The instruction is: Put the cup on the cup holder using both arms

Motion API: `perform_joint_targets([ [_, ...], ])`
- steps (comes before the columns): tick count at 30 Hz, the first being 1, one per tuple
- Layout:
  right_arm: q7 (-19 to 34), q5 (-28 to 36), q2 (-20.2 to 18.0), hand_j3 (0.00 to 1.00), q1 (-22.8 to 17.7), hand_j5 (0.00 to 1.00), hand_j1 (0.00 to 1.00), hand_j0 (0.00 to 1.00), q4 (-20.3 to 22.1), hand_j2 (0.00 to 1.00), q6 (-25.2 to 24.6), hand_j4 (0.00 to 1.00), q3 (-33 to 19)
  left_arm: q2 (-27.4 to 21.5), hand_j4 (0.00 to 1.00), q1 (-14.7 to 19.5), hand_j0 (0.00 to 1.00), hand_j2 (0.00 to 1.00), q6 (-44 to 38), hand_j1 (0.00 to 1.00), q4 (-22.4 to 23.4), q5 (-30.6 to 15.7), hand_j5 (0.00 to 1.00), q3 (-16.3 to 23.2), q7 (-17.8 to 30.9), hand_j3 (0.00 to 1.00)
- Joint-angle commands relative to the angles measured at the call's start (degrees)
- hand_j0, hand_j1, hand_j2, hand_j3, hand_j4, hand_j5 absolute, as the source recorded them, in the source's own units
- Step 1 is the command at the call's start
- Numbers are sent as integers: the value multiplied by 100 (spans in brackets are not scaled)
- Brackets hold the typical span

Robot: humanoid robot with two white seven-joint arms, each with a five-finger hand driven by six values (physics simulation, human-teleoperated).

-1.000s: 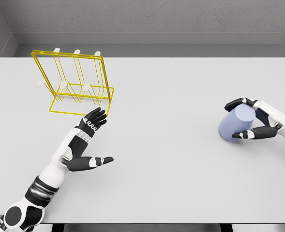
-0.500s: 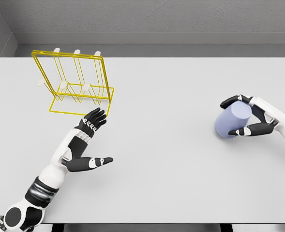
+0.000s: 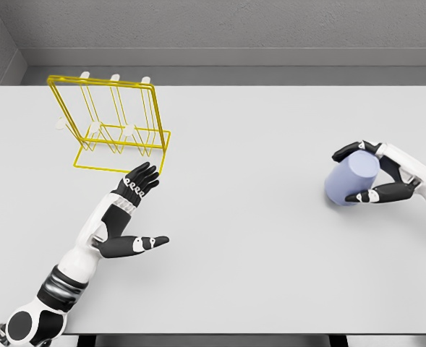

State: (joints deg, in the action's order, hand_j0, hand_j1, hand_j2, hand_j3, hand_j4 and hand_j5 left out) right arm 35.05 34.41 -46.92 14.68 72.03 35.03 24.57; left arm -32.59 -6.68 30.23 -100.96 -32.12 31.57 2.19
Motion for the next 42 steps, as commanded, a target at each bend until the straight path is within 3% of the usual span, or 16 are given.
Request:
perform_joint_targets([
  [1,-5,31,-36,66,0,66,66,66,74,66,-3,66,-5,-1,100,0,100,100,1,100,-3,-5,100,-1,1,100],
  [18,-5,22,16,65,123,65,65,65,715,65,-3,65,215,-1,100,0,100,100,1,100,-3,-5,100,-1,1,100],
  [24,-5,22,51,65,457,65,65,65,733,65,-3,65,733,-1,100,9,100,100,1,100,-3,-5,100,-1,1,100],
  [42,-5,22,254,63,800,63,63,63,874,63,-3,63,1234,-10,100,9,100,100,1,100,-3,-5,100,-1,1,100],
])
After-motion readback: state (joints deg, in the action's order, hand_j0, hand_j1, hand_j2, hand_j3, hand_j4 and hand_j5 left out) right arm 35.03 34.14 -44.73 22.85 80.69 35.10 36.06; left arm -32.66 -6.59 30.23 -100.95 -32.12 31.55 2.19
